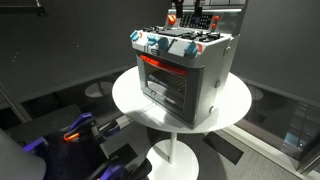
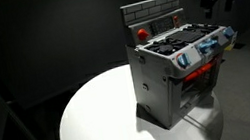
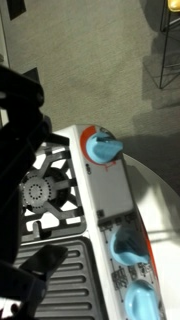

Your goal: Press the top orange button on the microwave oven controlling panel of the stove

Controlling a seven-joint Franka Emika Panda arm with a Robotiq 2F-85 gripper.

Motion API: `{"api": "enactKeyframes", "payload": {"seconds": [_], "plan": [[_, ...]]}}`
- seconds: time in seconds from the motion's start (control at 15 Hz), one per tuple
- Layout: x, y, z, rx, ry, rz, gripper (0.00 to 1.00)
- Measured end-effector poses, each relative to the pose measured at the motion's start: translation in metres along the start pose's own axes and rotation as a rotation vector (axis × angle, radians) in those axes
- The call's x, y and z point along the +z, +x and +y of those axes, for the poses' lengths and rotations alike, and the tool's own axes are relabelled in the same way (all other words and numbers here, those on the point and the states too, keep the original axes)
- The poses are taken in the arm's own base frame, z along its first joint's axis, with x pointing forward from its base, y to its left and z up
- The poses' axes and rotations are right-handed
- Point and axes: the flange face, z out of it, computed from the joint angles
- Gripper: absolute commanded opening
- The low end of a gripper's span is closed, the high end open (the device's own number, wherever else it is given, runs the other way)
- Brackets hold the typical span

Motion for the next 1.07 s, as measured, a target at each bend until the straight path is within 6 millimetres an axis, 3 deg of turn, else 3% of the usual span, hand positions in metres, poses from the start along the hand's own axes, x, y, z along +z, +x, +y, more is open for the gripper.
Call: {"api": "enactKeyframes", "payload": {"seconds": [0.67, 1.07], "plan": [[-0.015, -0.076, 0.011, -0.009, 0.041, -0.024, 1.0], [-0.013, -0.085, 0.013, -0.012, 0.039, -0.027, 1.0]]}}
